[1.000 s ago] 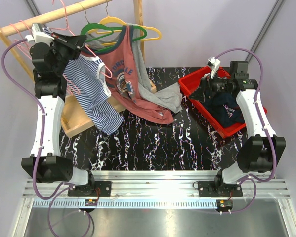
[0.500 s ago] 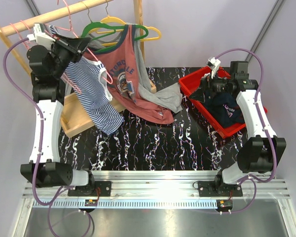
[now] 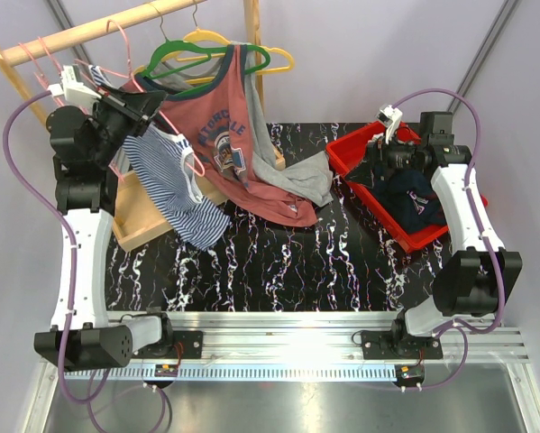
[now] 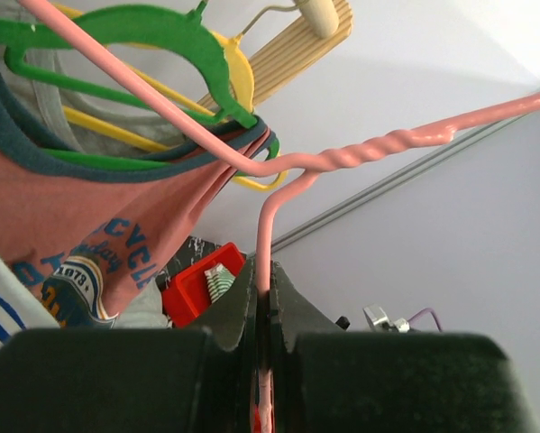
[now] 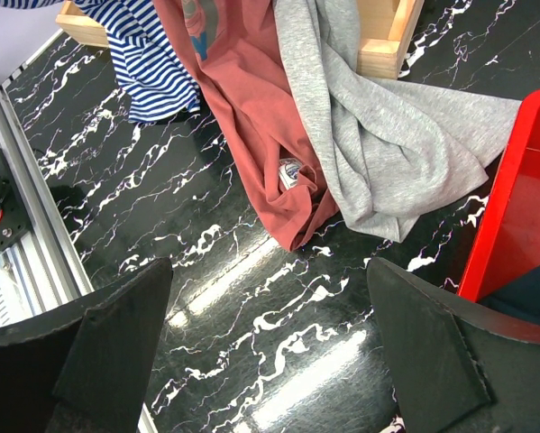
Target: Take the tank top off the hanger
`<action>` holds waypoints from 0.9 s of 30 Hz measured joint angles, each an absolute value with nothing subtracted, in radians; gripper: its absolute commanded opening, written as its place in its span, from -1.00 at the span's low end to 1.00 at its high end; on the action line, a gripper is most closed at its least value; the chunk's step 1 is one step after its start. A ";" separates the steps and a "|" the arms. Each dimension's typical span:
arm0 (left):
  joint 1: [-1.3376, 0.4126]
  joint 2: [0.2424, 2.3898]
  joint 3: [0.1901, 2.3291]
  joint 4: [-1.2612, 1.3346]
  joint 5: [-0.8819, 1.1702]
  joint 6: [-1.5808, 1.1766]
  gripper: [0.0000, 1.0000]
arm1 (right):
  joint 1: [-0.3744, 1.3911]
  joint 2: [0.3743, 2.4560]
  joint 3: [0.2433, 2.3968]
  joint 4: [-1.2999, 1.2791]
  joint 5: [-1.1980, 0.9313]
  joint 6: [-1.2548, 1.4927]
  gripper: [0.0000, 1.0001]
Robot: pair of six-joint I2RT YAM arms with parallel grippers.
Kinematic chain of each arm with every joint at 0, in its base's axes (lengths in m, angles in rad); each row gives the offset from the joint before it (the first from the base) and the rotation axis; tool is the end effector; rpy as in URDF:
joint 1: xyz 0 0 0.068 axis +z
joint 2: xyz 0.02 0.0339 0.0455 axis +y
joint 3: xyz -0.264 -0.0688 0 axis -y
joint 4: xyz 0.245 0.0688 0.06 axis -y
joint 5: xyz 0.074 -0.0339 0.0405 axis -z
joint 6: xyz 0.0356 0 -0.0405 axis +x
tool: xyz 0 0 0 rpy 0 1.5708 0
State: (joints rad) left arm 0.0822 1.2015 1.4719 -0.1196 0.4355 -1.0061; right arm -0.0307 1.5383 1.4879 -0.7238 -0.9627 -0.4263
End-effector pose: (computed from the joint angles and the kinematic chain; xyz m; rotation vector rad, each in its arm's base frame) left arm 0.2502 0.0055 0.4989 -0.4388 1.4589 -1.0573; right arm 0.3273 0.0192 0.3590 -0.8393 1.9093 0.8422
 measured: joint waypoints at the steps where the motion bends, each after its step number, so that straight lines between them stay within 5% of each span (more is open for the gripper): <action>1: 0.082 1.198 1.468 -0.126 0.438 -1.003 -1.00 | -0.031 1.538 1.488 -0.724 -0.963 -0.427 0.94; 27: 0.082 1.026 1.356 -0.171 0.792 -0.957 -1.00 | 0.009 1.538 1.513 -0.799 -1.041 -0.551 0.96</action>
